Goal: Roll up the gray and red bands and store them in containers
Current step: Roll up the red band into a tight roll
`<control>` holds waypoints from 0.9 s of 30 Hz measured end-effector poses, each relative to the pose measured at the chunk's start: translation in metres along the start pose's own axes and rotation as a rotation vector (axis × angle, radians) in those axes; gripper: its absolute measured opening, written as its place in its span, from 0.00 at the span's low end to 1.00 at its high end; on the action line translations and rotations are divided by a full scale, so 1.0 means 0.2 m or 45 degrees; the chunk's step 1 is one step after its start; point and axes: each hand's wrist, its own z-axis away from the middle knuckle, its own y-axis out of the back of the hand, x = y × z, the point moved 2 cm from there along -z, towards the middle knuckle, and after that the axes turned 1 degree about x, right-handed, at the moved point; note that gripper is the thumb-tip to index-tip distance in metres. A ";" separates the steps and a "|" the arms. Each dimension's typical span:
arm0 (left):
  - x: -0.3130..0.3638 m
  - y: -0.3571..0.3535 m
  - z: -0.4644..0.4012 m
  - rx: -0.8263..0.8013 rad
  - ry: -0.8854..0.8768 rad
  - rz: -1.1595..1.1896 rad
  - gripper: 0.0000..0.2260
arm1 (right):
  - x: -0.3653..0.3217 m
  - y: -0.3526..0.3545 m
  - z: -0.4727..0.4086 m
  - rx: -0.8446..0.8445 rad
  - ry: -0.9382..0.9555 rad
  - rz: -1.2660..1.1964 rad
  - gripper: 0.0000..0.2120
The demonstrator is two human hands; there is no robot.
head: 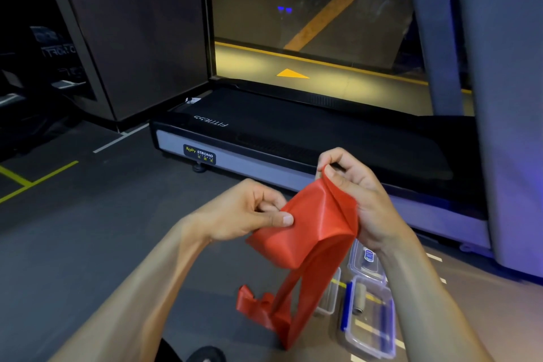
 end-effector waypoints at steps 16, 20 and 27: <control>0.03 0.00 0.02 -0.080 0.058 0.045 0.04 | 0.00 0.01 0.00 0.033 -0.033 -0.045 0.04; 0.02 0.00 0.02 -0.042 0.049 0.058 0.03 | 0.00 0.01 0.01 -0.004 -0.023 -0.030 0.08; 0.03 0.01 0.02 -0.060 -0.011 0.172 0.05 | 0.00 0.04 0.01 0.040 -0.024 -0.002 0.07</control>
